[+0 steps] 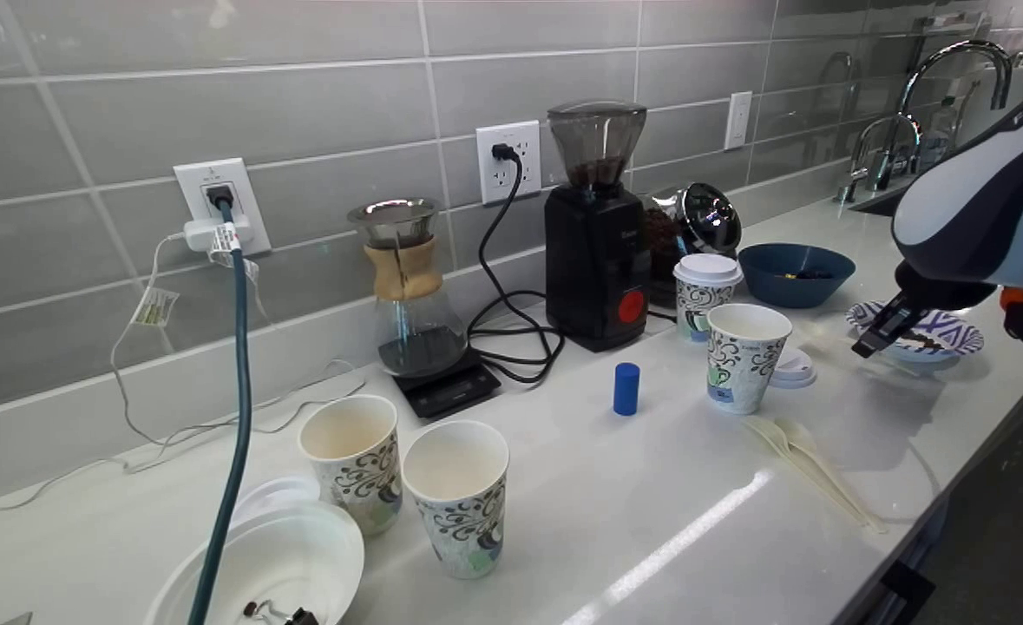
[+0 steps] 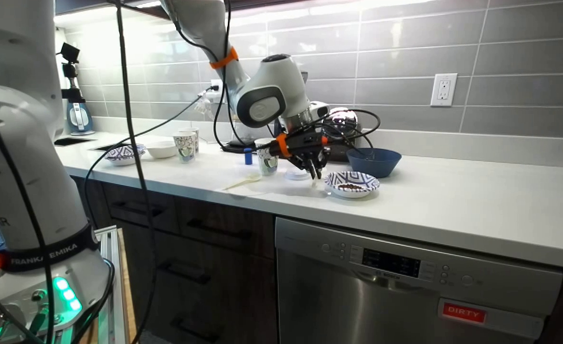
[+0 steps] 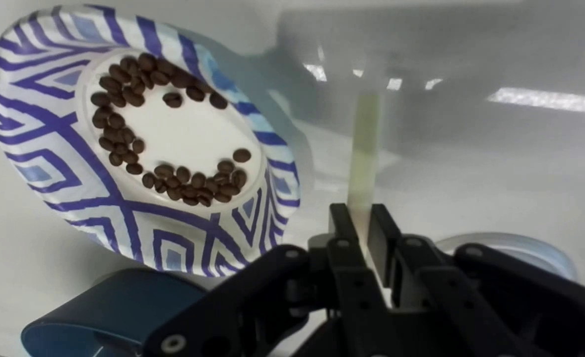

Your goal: Put the fork next to the spoon

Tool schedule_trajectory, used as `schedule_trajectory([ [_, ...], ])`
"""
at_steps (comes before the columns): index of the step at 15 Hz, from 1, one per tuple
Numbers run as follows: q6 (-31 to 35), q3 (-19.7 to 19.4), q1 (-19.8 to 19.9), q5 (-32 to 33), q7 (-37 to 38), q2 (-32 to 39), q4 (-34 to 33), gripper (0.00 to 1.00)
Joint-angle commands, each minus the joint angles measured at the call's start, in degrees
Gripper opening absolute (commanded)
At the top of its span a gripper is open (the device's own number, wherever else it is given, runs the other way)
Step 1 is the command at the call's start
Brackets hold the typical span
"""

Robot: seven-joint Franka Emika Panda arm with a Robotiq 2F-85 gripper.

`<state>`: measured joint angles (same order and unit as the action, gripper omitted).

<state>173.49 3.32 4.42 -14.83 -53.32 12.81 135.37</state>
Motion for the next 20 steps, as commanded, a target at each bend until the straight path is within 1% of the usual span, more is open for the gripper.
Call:
schedule_trajectory([
  [1, -6.26, -0.5, 0.05, -0.86, 2.36, -4.2, -1.25, 0.03],
  [3, -11.07, -2.75, -1.15, 2.24, 6.57, -7.69, -0.87, 0.03],
  [4, -13.52, -2.07, 0.06, 4.97, 9.72, -9.91, -0.44, 0.03],
  [5, -16.13, -2.72, -0.28, 6.4, 11.75, -12.06, -0.22, 0.03],
  [7, -23.7, -2.78, -0.72, 7.08, 13.72, -17.43, 0.02, 0.03],
  [8, -27.5, -2.66, -1.3, 5.2, 12.78, -20.17, -0.02, 0.03],
  [10, -37.2, -3.4, -3.51, 0.35, 9.83, -25.81, -0.47, 0.03],
  [11, -41.72, -2.23, -2.91, -1.12, 9.28, -28.03, -0.87, 0.03],
  [12, -46.54, -2.4, -3.8, -2.44, 8.84, -30.2, -1.31, 0.03],
  [13, -50.84, -4.48, -6.49, -2.66, 9.63, -31.74, -1.87, 0.03],
  [14, -54.22, -4.47, -7.36, -2.92, 11.04, -33.22, -1.91, 0.03],
  [17, -60.16, -4.19, -9.82, -4.3, 17.03, -36.72, -0.73, 0.03],
  [18, -59.59, -3.47, -10.39, -4.64, 19.75, -37.77, 0.44, 0.03],
  [19, -57.25, -2.71, -10.91, -4.94, 22.38, -38.77, 1.95, 0.03],
  [20, -56.32, -1.91, -11.51, -4.62, 25.29, -39.55, 3.25, 0.03],
])
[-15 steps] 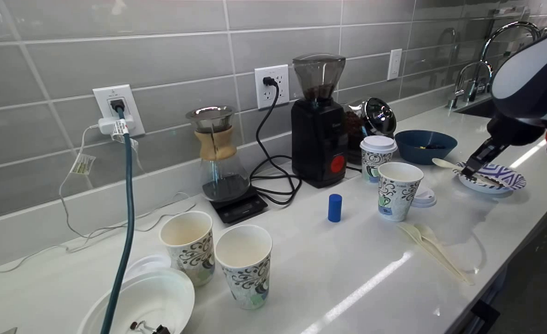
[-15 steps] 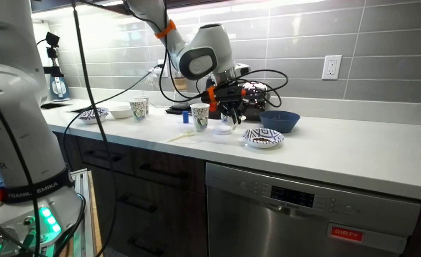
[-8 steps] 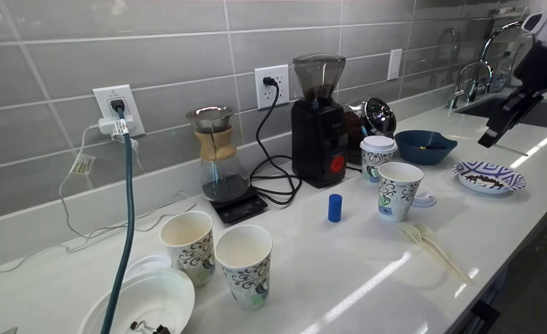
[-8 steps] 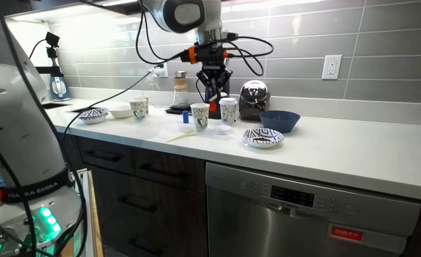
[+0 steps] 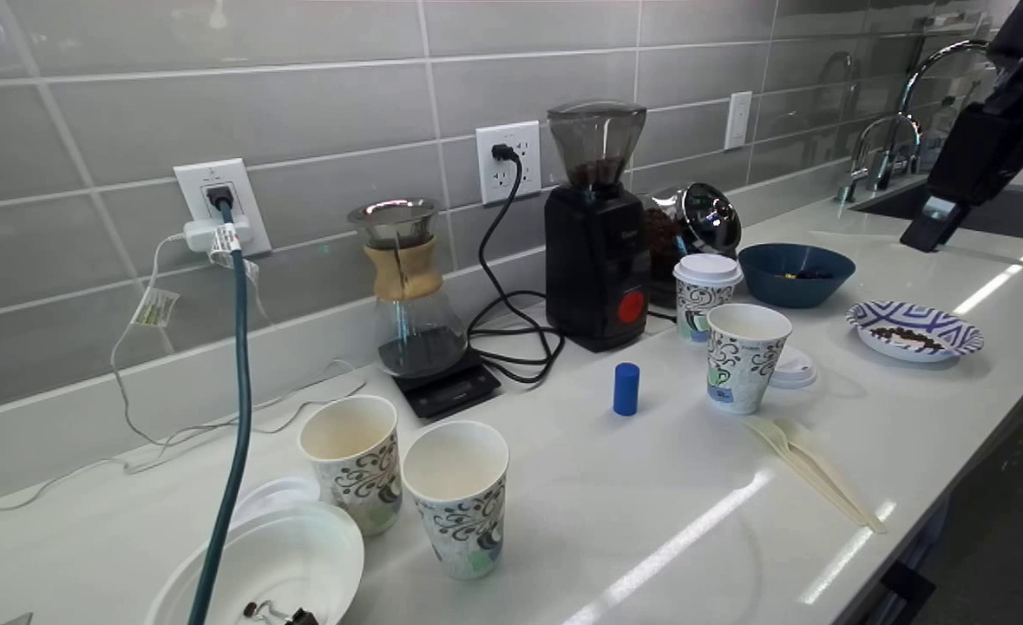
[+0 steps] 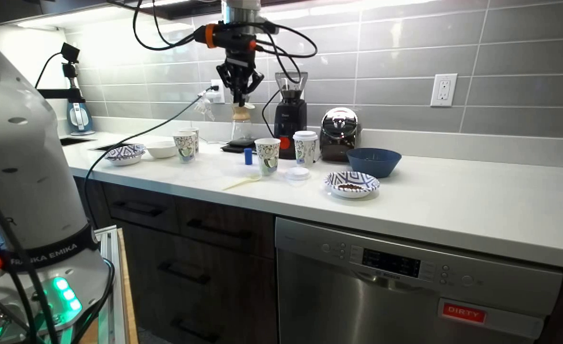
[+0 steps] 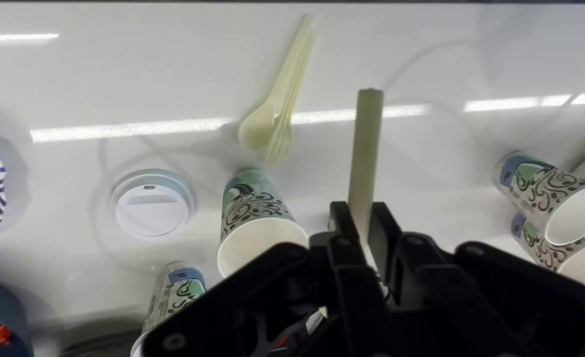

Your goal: Put the fork next to the spoon

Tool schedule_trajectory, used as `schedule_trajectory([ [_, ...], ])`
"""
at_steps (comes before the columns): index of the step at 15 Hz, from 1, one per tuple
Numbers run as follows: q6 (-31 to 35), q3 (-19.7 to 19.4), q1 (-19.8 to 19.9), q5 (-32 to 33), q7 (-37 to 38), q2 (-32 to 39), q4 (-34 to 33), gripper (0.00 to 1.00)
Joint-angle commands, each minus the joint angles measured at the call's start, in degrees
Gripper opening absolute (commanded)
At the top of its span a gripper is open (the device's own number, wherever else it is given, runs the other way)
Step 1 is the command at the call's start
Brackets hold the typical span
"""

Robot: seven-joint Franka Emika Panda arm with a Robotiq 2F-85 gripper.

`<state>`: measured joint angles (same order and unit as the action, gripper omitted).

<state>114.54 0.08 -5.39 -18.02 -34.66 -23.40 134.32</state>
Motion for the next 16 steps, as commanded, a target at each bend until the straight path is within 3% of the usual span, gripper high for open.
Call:
schedule_trajectory([
  [1, 5.07, 1.86, -2.37, -1.65, 9.11, -3.96, 5.79, 0.03],
  [3, 7.81, 2.25, -4.48, -1.82, 9.63, -4.53, 8.59, 0.03],
  [4, 4.59, 0.93, -4.07, 0.39, 8.86, -2.07, 4.51, 0.13],
  [9, 6.82, 1.31, -5.39, 0.3, 9.64, -2.83, 7.3, 0.13],
  [10, 6.82, 1.3, -5.4, 0.3, 9.65, -2.91, 7.3, 0.03],
  [11, 6.96, 0.33, -6.56, -3.43, 9.15, -2.47, 7.51, 0.03],
  [16, 14.63, 4.96, -6.76, -0.54, 16.83, -1.69, 13.94, 0.03],
])
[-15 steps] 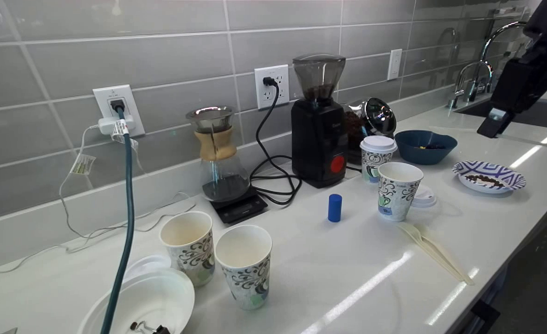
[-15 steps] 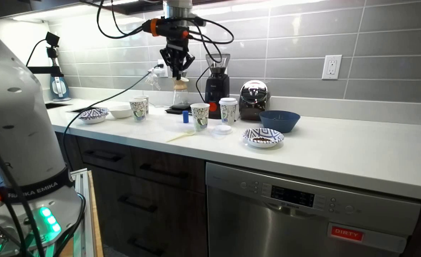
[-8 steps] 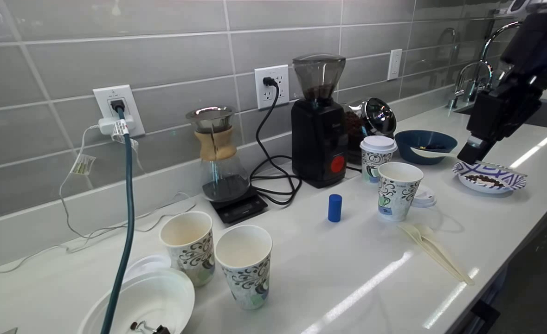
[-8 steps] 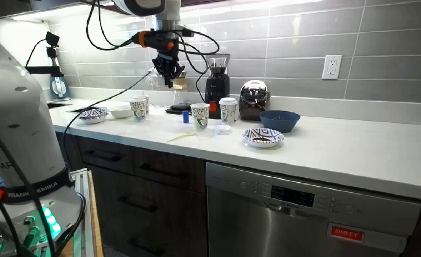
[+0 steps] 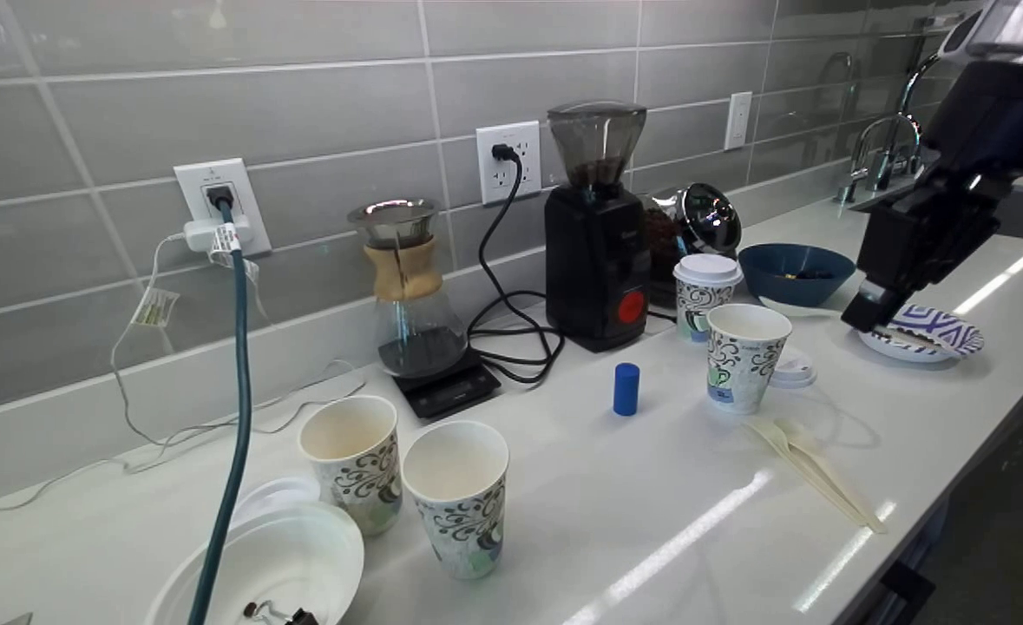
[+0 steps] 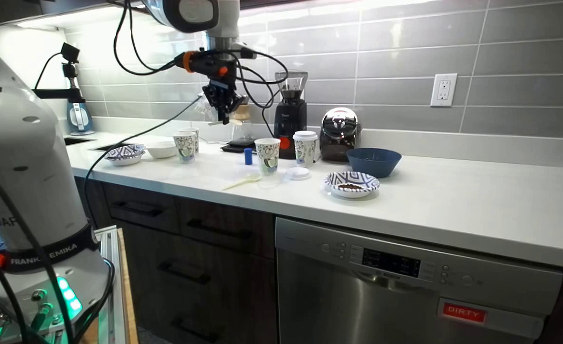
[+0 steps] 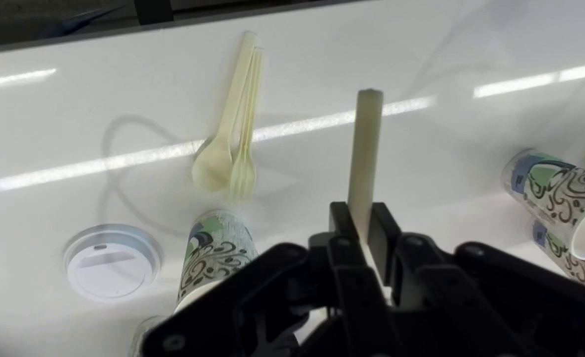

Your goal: Put the fork next to the spoon

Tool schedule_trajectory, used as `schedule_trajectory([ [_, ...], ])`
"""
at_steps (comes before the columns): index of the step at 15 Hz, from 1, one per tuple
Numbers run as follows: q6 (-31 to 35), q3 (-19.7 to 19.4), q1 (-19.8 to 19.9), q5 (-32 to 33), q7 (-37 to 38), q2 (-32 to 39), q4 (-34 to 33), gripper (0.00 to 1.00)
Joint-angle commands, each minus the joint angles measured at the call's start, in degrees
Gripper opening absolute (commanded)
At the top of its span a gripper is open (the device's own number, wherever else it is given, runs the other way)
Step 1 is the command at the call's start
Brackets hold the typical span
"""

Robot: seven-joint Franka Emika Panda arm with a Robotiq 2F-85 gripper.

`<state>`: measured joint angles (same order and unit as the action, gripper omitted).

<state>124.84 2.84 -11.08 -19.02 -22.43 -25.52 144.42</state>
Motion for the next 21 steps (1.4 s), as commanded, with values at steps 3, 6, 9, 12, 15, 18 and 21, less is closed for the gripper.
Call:
schedule_trajectory([
  [3, 10.56, 5.06, -1.52, 2.13, 9.32, 0.9, 8.26, 0.03],
  [6, 19.86, 7.36, -1.42, 4.38, 13.44, 2.44, 12.28, 0.03],
  [9, 28.85, 8.56, -1.33, 7.37, 16.44, 4.85, 14.62, 0.03],
  [12, 35.61, 9.54, -0.38, 11.61, 20.12, 9.41, 14.1, 0.03],
  [15, 40.19, 10.94, 1.44, 16.28, 24.9, 13.81, 14.13, 0.03],
  [18, 42.43, 12.48, 3.54, 22.19, 29.69, 16.96, 14.16, 0.03],
  [21, 43.66, 14.0, 5.75, 27.05, 34.1, 18.58, 14.13, 0.03],
])
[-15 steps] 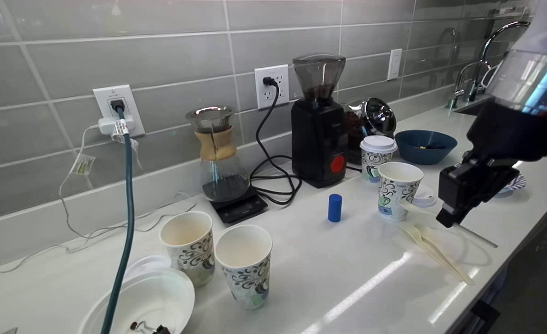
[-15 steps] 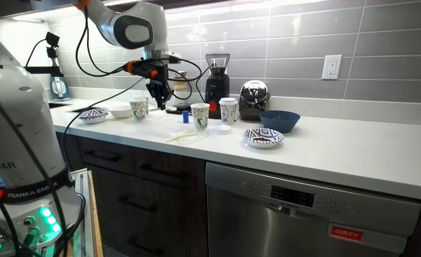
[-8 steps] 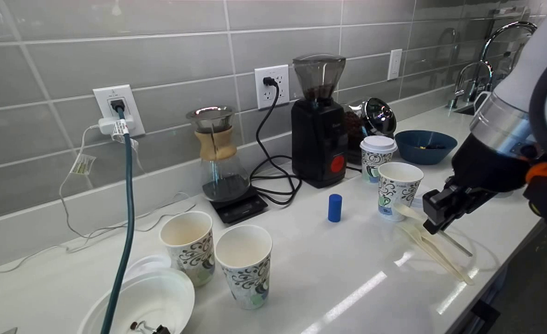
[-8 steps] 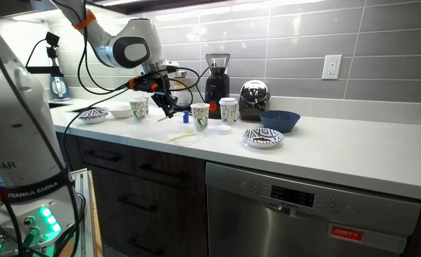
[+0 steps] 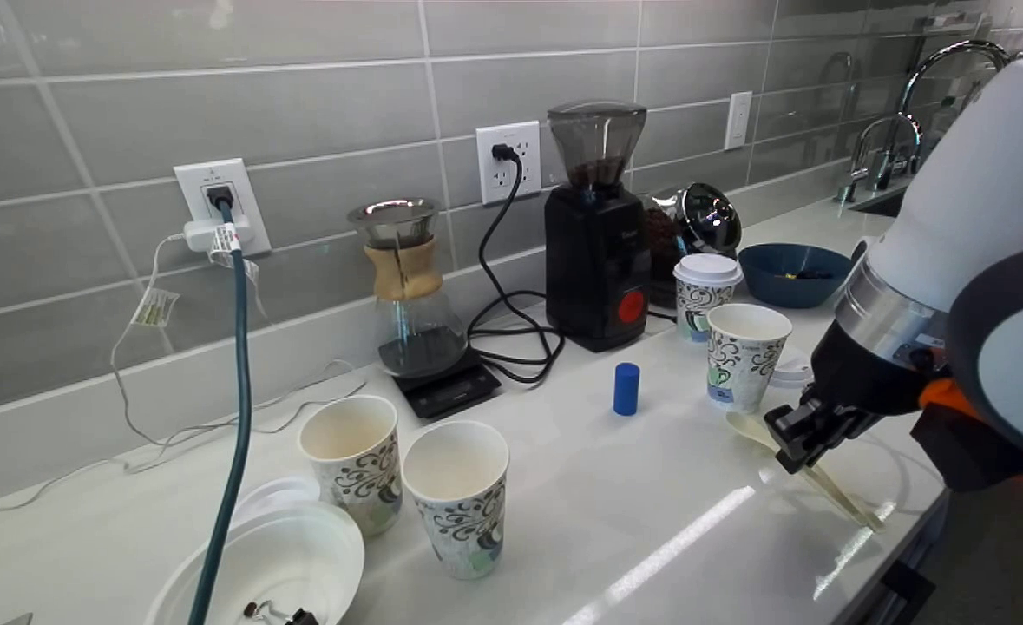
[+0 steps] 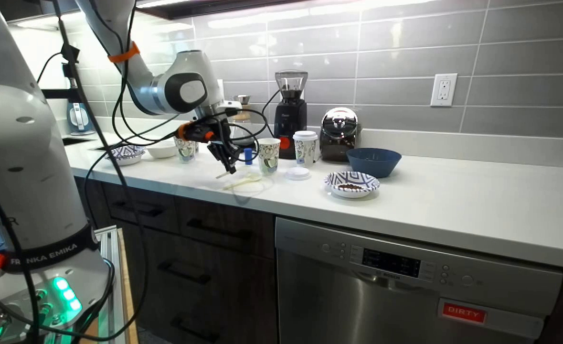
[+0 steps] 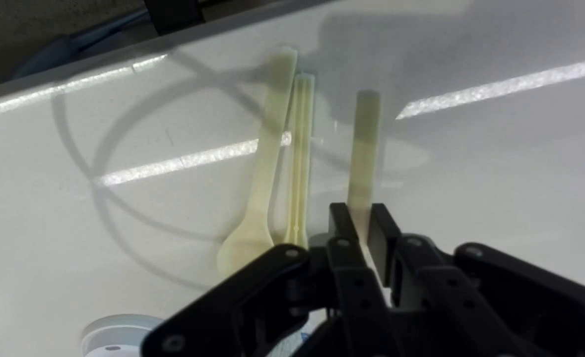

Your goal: Put the fork next to the spoon

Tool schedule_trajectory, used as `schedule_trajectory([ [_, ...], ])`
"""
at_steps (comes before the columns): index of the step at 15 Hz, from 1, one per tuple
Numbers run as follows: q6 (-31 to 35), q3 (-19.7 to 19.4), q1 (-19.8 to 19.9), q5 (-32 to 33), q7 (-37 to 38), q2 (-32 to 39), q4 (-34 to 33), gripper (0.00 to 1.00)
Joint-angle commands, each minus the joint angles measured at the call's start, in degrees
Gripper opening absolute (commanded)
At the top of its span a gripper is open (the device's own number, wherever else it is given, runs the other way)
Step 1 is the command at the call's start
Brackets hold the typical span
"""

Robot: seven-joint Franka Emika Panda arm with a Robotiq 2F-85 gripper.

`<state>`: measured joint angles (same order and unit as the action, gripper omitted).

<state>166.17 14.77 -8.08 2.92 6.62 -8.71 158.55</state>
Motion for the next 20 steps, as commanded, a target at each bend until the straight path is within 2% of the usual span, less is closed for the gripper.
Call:
schedule_trajectory([
  [1, 2.83, 2.56, 3.68, 7.3, 6.56, 1.98, 0.0, 0.03],
  [4, 3.6, 3.41, 5.0, 11.07, 9.55, 2.4, -0.02, 0.06],
  [5, 3.4, 3.38, 4.68, 10.82, 9.36, 2.71, -0.03, 0.38],
  [6, 3.34, 3.41, 4.49, 10.84, 9.23, 2.78, -0.11, 0.4],
  [8, 2.15, 2.68, 1.76, 6.27, 5.3, 3.61, -0.87, 0.52],
  [9, 1.51, 0.64, -2.27, 1.5, -0.19, 4.67, -1.8, 0.58],
  [10, -0.14, 0.77, -3.84, -3.33, -5.05, 4.24, -2.39, 0.66],
  [11, -2.02, -0.39, -7.05, -7.4, -9.81, 3.23, -3.31, 0.73],
  [12, -4.9, -1.91, -11.16, -11.9, -14.11, 2.05, -4.57, 0.81],
  [13, -11.32, -3.07, -13.29, -15.18, -18.56, -1.68, -5.54, 0.87],
  [14, -14.95, -2.83, -11.68, -15.99, -22.75, -4.03, -5.3, 0.93],
  [15, -19.16, -3.66, -10.67, -12.75, -23.26, -6.16, -5.5, 0.99],
  [18, -32.94, -6.0, -6.87, -4.97, -24.24, -10.64, -8.39, 1.0],
  [20, -42.18, -9.19, -5.36, -3.27, -29.32, -12.68, -11.33, 1.0],
])
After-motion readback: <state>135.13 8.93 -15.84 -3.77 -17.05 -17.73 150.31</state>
